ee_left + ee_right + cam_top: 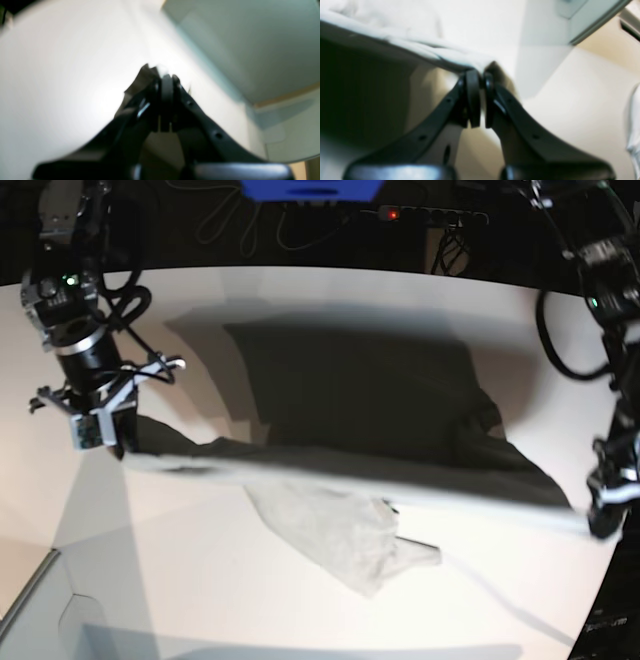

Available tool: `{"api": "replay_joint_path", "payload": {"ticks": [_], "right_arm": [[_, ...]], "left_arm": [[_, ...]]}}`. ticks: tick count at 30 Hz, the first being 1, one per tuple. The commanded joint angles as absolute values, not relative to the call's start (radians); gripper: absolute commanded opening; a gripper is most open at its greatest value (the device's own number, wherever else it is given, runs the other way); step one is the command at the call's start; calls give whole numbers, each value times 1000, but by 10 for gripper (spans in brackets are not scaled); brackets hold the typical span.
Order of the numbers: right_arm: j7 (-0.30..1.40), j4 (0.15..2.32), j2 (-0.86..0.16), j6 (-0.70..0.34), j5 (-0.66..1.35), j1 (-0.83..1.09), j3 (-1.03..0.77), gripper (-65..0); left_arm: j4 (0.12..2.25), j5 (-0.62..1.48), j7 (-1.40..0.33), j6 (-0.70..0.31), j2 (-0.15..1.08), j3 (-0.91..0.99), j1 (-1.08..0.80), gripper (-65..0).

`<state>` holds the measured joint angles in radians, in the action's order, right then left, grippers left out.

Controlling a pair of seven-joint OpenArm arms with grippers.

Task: Layout the t-shirt on the table in an organized manner, then fold the t-shirt properly
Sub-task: 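Lift the t-shirt with both grippers and shake it out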

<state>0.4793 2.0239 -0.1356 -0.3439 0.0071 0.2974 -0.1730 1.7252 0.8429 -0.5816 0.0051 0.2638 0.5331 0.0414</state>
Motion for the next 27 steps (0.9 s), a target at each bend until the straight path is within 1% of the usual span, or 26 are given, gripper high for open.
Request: {"api": "replay_joint_path", "payload": {"ticks": [1,5,9,16,19,22,27], "right_arm": [[444,2041,-140,-381,5,272,-180,-650],[430,2041,-125,-432,5,166,-177,-650],[435,2031,-120,-440,5,7,-174,-650],[441,1952,-125,-440,1,-358,-177,-650],[479,1893,-127,-440,-1,-524,-177,-650],[506,1822,-131,-440,-1,-677,-179,-650],[503,1716,-188,-437,-1,-868,-180,-650]], "left_arm": [[1736,848,-547,-1,295,509,101,-650],[1658,848,-547,-1,346,377,254,-650],[1558,846,-547,-1,351,260,430,-650],[1303,846,-547,-2,343,58,832,-650],[1207,848,-539,-2,331,10,997,-650],[1164,848,-542,-2,318,-15,1127,-650],[1127,848,-539,-2,325,-15,1268,-650]]}}
